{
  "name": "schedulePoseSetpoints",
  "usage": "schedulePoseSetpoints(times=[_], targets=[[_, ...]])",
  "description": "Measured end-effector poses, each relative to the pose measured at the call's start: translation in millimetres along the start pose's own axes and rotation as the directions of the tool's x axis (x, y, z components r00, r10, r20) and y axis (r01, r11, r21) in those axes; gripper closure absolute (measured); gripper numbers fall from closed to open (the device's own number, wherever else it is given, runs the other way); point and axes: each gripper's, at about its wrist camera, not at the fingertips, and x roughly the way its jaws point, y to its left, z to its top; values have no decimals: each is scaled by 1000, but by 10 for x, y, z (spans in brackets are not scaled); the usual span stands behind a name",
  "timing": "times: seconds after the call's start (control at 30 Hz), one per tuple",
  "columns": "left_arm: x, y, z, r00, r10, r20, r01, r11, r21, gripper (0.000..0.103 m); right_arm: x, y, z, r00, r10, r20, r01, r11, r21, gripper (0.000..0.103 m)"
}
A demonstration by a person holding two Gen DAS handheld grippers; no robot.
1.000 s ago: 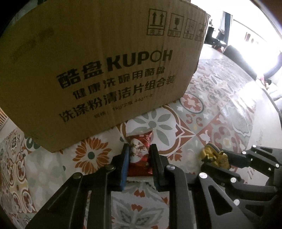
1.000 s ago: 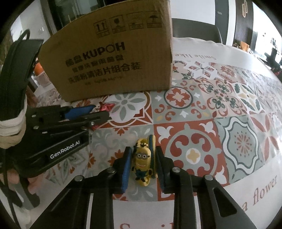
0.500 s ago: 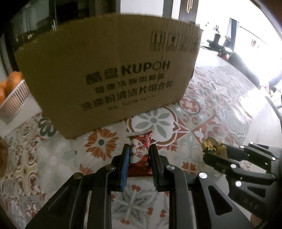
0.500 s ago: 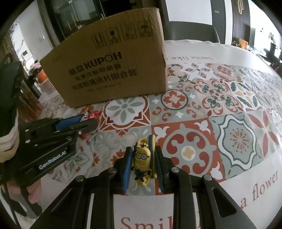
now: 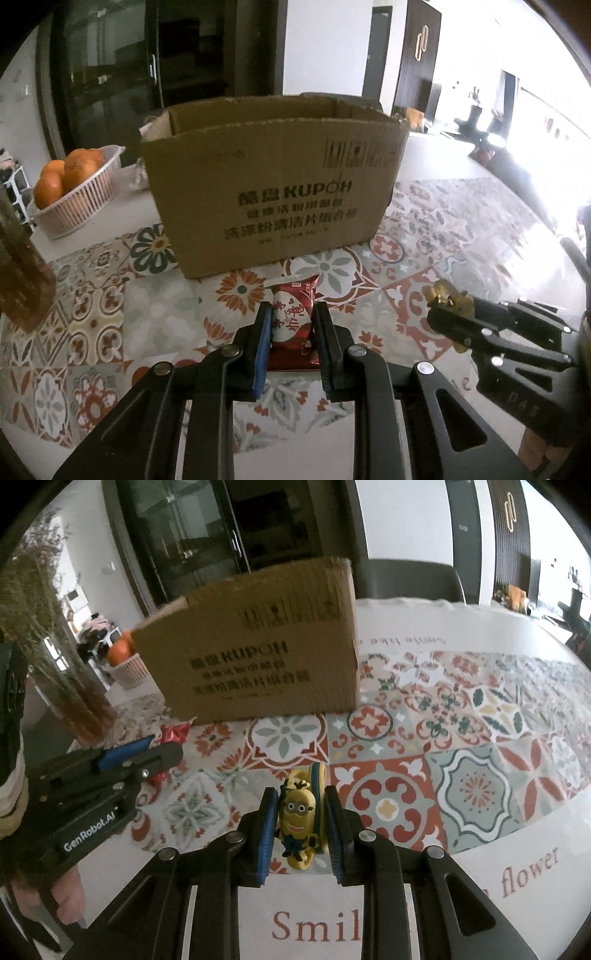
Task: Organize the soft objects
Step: 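Lift both items and carry them over the cardboard box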
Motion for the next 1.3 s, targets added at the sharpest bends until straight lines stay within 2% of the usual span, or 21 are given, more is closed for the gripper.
schedulePoseSetpoints(times=[0.37,0.6,0.8,1.07,1.3], targets=[[-541,-34,-44,996,60,65,-55,995,-77,80,-412,114,69,997,43,72,-39,997,-61,77],[-895,-88,-48,985,128,114,-113,984,-136,80,-616,174,153,988,116,104,-105,989,-109,77],[-1179,-135,22,969,184,166,-156,973,-168,80,-784,230,275,974,178,143,-156,976,-151,77],[-1432,-170,181,950,197,241,-155,971,-183,80,-1023,259,467,953,213,214,-177,968,-178,77],[-1468,-140,372,940,199,278,-154,972,-175,80,-1141,281,678,936,222,272,-174,966,-189,77]])
